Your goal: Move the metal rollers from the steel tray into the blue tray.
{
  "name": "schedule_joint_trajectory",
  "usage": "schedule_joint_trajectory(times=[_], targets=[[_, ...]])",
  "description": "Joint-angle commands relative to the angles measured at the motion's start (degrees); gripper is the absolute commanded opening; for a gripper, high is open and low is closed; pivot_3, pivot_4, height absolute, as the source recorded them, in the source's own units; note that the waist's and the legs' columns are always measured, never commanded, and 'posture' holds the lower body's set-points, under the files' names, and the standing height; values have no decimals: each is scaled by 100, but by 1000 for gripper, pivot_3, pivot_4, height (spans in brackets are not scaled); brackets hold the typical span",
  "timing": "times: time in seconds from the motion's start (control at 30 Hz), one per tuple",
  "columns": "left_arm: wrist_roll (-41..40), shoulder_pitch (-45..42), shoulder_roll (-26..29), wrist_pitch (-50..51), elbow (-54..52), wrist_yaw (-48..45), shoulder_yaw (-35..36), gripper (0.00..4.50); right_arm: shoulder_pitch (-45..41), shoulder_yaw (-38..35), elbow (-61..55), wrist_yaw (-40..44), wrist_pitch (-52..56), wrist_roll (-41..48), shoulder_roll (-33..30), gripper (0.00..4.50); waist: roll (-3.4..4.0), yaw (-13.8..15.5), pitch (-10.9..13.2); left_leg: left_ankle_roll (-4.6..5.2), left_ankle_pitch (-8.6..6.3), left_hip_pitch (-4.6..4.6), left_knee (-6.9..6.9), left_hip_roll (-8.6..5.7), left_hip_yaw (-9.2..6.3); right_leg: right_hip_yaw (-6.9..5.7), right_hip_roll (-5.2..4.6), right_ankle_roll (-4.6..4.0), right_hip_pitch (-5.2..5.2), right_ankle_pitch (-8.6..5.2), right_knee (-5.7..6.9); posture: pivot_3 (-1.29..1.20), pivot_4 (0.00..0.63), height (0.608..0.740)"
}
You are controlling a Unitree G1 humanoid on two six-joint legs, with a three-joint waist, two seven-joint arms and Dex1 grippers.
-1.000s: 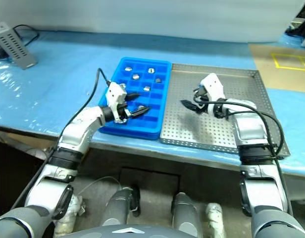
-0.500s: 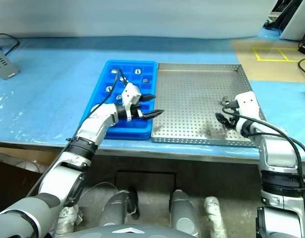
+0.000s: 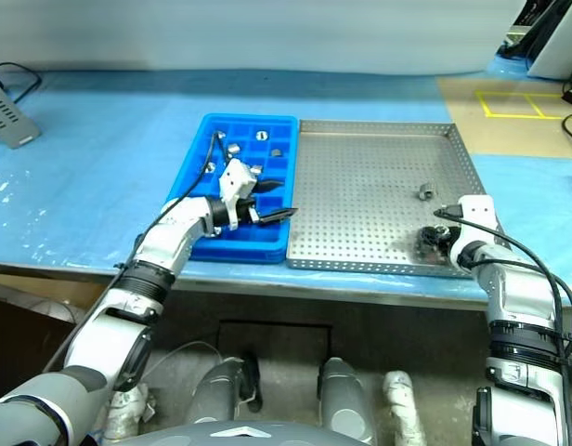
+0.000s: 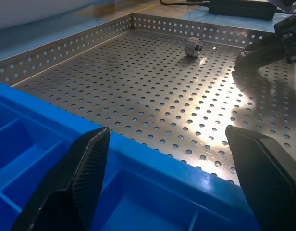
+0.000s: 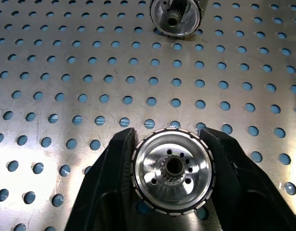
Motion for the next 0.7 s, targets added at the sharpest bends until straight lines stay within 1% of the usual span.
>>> schedule_joint_trajectory(times=[0.03, 0.07, 0.17, 0.23, 0.27, 0.33, 0.43, 0.5, 0.6, 0.7], targets=[[-50, 55, 149, -2, -423, 91, 205, 4039, -245, 231, -356, 339, -25, 473, 322, 1663, 0, -22, 0, 0, 0, 0, 0, 1, 0, -1, 0, 0, 0, 0, 1, -345, 150, 740], [-49, 73, 190, 17, -473, 115, 232, 4039, -398, 228, -441, 393, -6, 616, 438, 1663, 0, -46, 0, -1, 0, 2, 0, 2, 0, -1, 0, 0, -3, 0, 4, -313, 150, 740], [-77, 276, 367, 180, -879, 245, 356, 4039, -1368, 229, -466, 595, -25, 1176, 949, 1663, 7, -54, 1, -10, 6, 4, 0, 6, 0, 2, 1, -15, -21, 10, 23, -248, 150, 740], [-220, 523, 482, 441, -1347, 368, 520, 4039, -1810, 548, -485, 976, -77, 1336, 1092, 1663, 10, -13, 2, -25, 13, -1, -1, 6, 0, 1, 0, -20, -34, 13, 40, -189, 150, 740], [-252, 671, 551, 537, -1561, 441, 605, 4039, -1968, 784, -456, 1227, -155, 1342, 1121, 1663, 10, 33, 2, -39, 9, -1, -2, 7, 0, 1, 1, -20, -36, 13, 45, -147, 150, 740], [-274, 817, 627, 665, -1789, 539, 675, 4039, -2139, 1030, -351, 1498, -266, 1341, 1124, 1663, 6, 213, 0, -49, 10, 0, -9, 22, -2, -14, 4, -22, -34, 12, 43, -95, 150, 740], [-242, 1435, 880, 853, -2432, 866, 934, 4039, -2485, 1930, 290, 2094, -845, 805, 1109, 1663, 5, 440, -1, -55, 13, -5, -21, 31, -2, -30, 7, -23, -34, 11, 36, -16, 150, 740], [-287, 1678, 971, 1008, -2760, 1026, 1051, 4039, -2657, 2279, 750, 2288, -1218, 512, 1102, 1663, 5, 562, -1, -54, 13, -17, -22, 30, 0, -32, 6, -23, -42, 11, 32, 34, 150, 740], [-281, 2123, 1124, 1214, -3317, 1254, 1224, 4039, -3138, 2548, 1854, 2206, -1675, 103, 1274, 1663, 4, 759, 1, -57, 14, -48, -21, 24, -1, -39, 0, -23, -66, 11, 34, 98, 150, 740], [-333, 2354, 1167, 1388, -3668, 1443, 1344, 4039, -3652, 2482, 2960, 1891, -2149, -160, 1443, 1663, 5, 853, 2, -64, 15, -51, -19, 19, -1, -37, -4, -23, -71, 11, 36, 135, 150, 740]])
